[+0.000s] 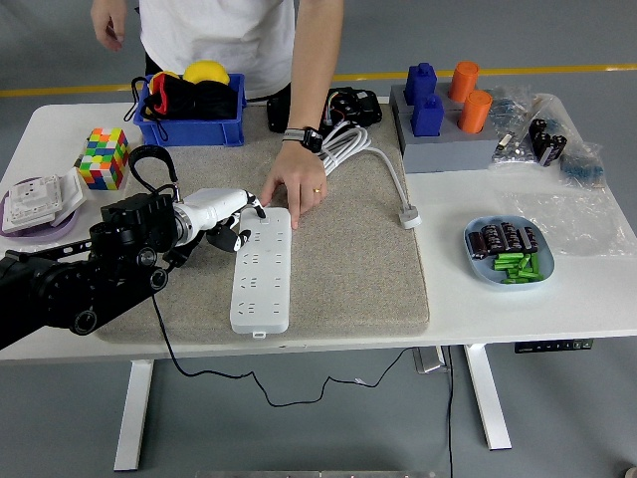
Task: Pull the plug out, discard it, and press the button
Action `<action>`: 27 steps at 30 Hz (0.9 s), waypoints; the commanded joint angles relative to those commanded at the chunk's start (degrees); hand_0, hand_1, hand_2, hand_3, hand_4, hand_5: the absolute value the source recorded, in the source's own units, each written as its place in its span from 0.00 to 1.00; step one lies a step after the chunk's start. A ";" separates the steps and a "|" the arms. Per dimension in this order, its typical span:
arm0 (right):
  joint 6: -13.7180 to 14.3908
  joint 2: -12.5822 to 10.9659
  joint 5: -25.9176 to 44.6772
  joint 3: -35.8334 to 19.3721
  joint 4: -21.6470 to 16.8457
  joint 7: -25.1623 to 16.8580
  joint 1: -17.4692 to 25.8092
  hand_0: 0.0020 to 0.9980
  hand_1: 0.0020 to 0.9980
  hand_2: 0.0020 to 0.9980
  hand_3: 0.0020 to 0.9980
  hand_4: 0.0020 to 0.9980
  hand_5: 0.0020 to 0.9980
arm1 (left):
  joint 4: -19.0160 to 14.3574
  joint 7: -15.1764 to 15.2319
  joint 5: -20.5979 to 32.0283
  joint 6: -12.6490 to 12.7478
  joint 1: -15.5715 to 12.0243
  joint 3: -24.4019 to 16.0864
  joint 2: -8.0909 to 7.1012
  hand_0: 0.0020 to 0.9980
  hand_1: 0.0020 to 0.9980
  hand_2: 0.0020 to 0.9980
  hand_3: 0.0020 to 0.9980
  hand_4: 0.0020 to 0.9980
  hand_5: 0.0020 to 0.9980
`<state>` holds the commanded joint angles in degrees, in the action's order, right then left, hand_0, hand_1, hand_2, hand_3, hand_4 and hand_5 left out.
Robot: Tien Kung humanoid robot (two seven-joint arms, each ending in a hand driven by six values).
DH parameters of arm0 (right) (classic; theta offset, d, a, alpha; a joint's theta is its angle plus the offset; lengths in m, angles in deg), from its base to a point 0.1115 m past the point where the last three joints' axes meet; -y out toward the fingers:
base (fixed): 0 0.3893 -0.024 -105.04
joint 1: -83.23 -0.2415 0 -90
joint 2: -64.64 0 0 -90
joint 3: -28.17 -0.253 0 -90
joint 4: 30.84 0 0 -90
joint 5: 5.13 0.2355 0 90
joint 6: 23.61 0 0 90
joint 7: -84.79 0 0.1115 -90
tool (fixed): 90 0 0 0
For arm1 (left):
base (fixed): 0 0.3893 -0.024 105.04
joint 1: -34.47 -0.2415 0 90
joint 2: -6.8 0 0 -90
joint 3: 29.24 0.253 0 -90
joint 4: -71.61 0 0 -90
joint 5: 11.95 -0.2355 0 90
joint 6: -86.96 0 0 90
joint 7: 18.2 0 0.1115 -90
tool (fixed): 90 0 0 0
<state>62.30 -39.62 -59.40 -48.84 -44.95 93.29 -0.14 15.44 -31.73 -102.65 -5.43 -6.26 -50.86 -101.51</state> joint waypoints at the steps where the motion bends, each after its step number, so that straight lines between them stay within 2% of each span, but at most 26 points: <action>1: -0.01 -0.01 -0.02 0.03 0.02 0.01 0.03 0.75 0.68 0.67 0.68 0.76 0.67 | -0.01 0.02 0.08 -0.01 0.06 0.10 -0.06 0.02 0.00 0.07 0.74 0.46 0.00; 16: -0.01 0.04 0.02 0.03 0.02 -0.01 -0.07 0.75 0.68 0.67 0.68 0.76 0.67 | -0.34 0.12 1.58 -0.13 -0.14 2.31 0.63 0.02 0.00 0.07 0.73 0.46 0.00; 21: -0.04 0.10 -0.03 0.04 0.03 0.02 -0.04 0.75 0.68 0.67 0.68 0.76 0.67 | -0.67 0.21 1.36 -0.01 -0.28 1.05 0.42 0.02 0.00 0.07 0.73 0.46 0.00; 27: -0.03 0.12 -0.13 -0.04 0.00 0.00 -0.01 0.75 0.68 0.67 0.68 0.76 0.67 | -2.03 0.35 0.27 0.08 -0.83 -2.73 -0.34 0.02 0.00 0.07 0.73 0.46 0.00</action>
<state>62.27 -39.49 -59.52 -48.88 -44.95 93.29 -0.15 13.41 -31.38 -102.38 -5.35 -7.09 -53.59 -101.85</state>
